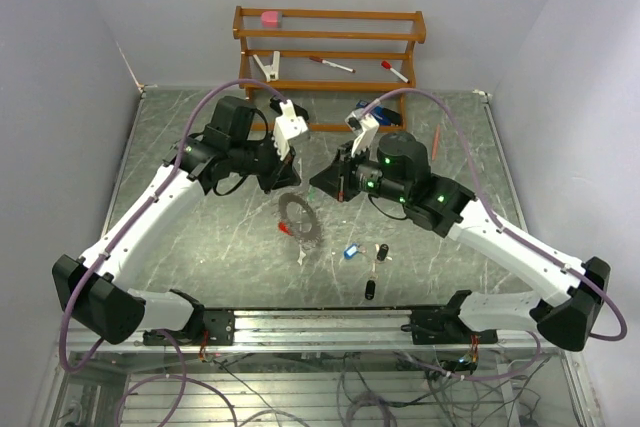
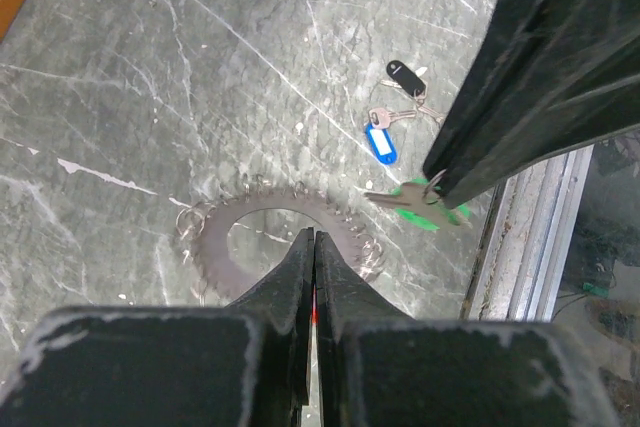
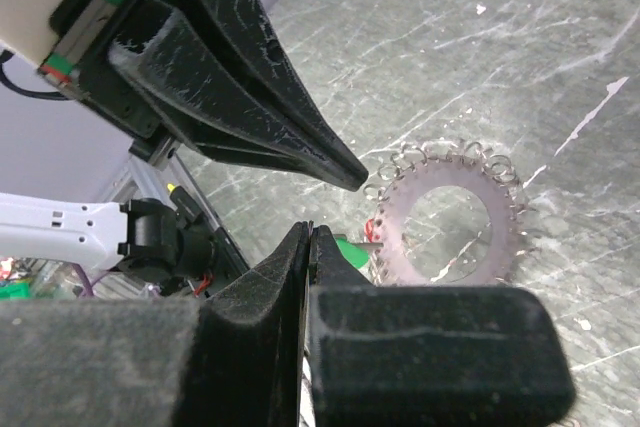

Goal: Put the keys on the keyring

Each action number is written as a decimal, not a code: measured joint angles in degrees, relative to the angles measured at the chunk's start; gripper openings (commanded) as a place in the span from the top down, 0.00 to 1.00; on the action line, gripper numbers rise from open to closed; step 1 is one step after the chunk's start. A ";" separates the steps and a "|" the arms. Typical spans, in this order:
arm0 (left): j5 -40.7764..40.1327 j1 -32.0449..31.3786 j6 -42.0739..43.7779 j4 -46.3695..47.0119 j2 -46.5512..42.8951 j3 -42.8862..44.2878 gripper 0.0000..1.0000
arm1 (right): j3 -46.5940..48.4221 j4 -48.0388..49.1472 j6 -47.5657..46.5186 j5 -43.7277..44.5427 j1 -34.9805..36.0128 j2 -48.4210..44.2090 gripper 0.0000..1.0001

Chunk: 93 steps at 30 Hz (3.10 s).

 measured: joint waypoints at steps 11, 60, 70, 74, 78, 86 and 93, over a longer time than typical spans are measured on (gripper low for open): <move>-5.01 0.33 3.43 2.25 -0.20 -6.71 0.93 | -3.85 -1.20 -0.20 1.09 -1.11 -3.13 1.00; -8.94 9.38 26.29 10.43 30.18 -5.60 0.65 | -13.42 0.74 -1.77 -5.31 -13.16 1.62 1.00; -6.78 9.38 29.57 9.09 32.17 -5.57 0.65 | -13.42 0.76 -1.92 -5.68 -13.31 2.51 1.00; -5.95 9.38 30.40 8.90 32.89 -5.51 0.66 | -13.42 0.76 -1.95 -5.68 -13.31 2.54 1.00; -5.07 9.38 31.23 8.20 34.29 -4.76 0.70 | -13.42 0.74 -1.97 -5.68 -13.42 2.54 1.00; -3.30 9.38 32.26 6.60 36.37 -2.45 0.87 | -13.42 0.74 -2.14 -5.68 -13.66 2.58 1.00; -1.33 8.68 32.15 5.51 36.94 0.11 0.87 | -13.42 0.74 -2.23 -5.68 -13.68 2.58 1.00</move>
